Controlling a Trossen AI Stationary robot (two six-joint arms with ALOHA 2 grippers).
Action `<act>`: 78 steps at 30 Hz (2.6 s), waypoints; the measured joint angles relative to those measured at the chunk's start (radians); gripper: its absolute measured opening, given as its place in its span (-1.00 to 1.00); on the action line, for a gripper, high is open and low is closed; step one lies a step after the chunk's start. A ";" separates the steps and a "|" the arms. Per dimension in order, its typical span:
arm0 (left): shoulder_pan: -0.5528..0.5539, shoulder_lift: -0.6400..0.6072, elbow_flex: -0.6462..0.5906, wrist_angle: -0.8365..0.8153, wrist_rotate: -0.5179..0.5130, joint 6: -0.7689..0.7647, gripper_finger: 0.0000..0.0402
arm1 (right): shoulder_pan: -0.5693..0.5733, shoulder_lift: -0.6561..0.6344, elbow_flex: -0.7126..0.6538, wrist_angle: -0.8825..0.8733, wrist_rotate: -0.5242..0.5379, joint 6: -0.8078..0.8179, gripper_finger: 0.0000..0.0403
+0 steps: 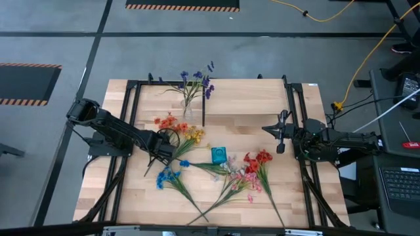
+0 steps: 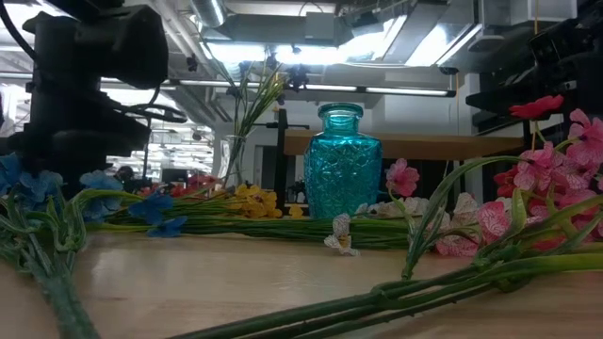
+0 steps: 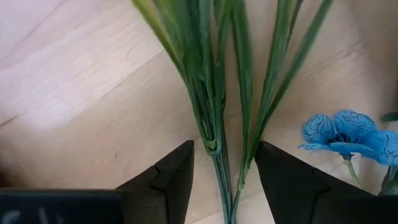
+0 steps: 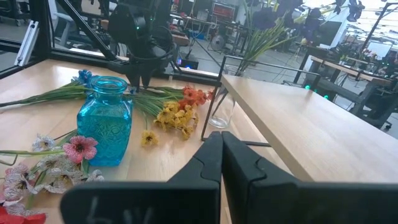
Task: Pick and place flowers into a vace then onto a shelf
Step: Put the orange flowers into the transparent vase
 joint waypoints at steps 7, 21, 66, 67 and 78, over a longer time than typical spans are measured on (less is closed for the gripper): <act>0.007 0.001 -0.001 0.004 -0.003 -0.032 -0.25 | 0.000 0.000 0.000 0.000 0.000 0.000 -0.96; 0.006 -0.002 -0.003 0.044 0.007 -0.037 -0.94 | 0.000 0.000 0.000 0.000 0.000 0.004 -0.96; -0.191 -0.512 -0.007 -0.233 -0.313 -0.056 -0.96 | 0.000 0.000 0.000 0.000 0.000 0.001 -0.96; -0.212 -0.517 -0.007 -0.214 -0.333 -0.057 -0.96 | 0.000 0.000 0.000 0.000 0.000 0.000 -0.96; -0.292 -0.524 -0.007 0.127 -0.533 0.220 -0.96 | 0.000 0.000 0.000 0.000 0.000 0.000 -0.96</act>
